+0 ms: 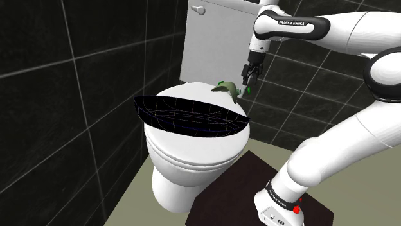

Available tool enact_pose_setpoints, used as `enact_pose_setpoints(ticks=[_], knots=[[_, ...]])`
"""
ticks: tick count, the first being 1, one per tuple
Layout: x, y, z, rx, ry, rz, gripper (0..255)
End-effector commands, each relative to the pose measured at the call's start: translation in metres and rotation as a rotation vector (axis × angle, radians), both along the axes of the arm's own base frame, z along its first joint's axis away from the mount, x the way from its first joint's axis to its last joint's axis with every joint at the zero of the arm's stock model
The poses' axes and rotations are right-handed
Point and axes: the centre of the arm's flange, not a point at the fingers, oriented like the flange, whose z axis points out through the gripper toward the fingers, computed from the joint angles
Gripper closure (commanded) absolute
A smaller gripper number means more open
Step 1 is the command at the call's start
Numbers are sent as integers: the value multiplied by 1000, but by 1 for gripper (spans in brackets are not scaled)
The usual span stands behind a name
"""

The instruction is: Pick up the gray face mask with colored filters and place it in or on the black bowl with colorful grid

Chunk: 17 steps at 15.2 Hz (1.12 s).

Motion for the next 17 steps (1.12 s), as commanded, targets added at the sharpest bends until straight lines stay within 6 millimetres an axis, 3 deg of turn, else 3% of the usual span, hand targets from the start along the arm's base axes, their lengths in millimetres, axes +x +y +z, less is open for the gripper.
enact_pose_setpoints(ticks=[1, 7, 15, 16, 17], knots=[[4, -7, -6, -5, 8, 8, 0], [-1, -8, -41, -5, 8, 8, 0], [-1, -8, -41, -5, 8, 8, 0], [-1, -8, -41, -5, 8, 8, 255], [-1, -8, -41, -5, 8, 8, 255]])
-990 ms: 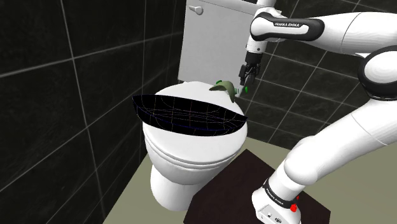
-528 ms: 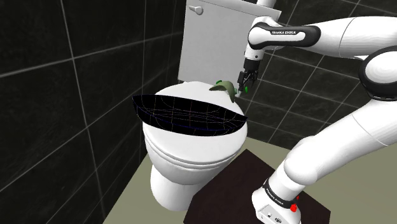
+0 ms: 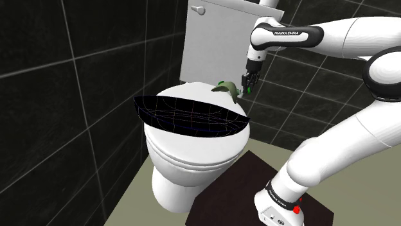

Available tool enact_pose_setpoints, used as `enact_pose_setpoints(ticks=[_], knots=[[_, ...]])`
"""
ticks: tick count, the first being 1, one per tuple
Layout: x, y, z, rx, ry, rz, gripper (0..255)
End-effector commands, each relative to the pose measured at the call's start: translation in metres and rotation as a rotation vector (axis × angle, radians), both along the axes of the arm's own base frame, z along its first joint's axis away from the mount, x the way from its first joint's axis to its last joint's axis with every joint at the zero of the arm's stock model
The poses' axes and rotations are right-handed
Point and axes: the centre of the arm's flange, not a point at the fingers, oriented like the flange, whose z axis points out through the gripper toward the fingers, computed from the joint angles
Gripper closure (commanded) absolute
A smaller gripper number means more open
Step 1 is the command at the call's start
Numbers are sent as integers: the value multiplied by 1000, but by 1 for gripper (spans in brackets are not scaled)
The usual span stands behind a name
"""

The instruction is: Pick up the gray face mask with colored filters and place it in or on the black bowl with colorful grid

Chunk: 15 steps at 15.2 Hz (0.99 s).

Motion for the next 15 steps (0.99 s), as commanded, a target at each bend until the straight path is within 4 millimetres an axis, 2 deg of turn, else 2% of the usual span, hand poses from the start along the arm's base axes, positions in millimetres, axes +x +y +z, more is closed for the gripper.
enact_pose_setpoints(ticks=[1, 8, 15], knots=[[0, 0, 0, 0, 0, 0, 255], [0, 0, 0, 0, 0, 0, 255], [0, 0, 37, 0, 0, 0, 255]])
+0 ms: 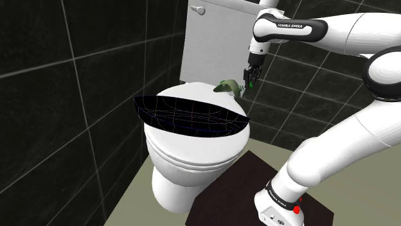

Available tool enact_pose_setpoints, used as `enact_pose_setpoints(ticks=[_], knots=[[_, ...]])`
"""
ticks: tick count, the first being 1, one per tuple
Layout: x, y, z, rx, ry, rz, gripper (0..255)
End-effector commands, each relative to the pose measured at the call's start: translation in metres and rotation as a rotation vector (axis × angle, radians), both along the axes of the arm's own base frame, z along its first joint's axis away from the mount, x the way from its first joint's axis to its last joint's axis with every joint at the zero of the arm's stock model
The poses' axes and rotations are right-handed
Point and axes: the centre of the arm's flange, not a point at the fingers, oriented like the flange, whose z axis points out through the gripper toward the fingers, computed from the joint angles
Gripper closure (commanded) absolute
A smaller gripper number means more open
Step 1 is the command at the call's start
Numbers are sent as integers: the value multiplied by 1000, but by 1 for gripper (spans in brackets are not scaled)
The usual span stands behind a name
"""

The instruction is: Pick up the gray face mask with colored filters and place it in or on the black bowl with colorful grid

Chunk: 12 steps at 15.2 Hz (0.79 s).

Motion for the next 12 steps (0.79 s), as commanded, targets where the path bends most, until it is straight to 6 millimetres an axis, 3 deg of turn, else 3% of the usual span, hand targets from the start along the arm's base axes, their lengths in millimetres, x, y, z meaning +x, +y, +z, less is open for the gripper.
enact_pose_setpoints(ticks=[1, 12], knots=[[-1, -1, 11, 0, 0, 0, 255], [-1, -1, 69, 0, 0, 0, 255]])
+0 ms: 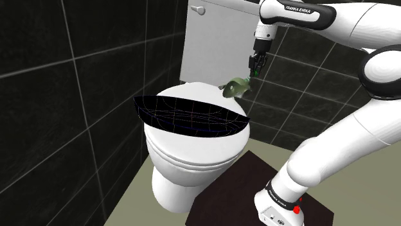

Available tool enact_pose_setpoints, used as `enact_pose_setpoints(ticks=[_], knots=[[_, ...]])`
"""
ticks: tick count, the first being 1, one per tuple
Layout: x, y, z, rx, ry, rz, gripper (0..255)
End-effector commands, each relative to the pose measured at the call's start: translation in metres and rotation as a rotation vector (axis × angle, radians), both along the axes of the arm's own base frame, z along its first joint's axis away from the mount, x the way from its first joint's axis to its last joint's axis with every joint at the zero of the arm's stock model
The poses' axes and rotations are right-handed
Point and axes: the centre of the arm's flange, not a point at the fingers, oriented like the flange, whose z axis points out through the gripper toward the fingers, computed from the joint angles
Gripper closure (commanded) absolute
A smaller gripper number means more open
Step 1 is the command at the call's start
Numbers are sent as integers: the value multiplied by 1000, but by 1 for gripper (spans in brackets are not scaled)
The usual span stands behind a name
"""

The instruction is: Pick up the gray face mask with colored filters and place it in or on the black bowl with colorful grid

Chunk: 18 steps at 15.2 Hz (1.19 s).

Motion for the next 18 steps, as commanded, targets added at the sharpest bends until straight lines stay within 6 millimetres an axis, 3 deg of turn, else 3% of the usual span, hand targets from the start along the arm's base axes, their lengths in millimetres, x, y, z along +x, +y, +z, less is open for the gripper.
enact_pose_setpoints(ticks=[1, 14, 18], knots=[[0, 0, 10, 0, 0, 0, 255], [0, 0, 78, 0, 0, 0, 255], [-12, 51, 83, 0, 0, 0, 255]])
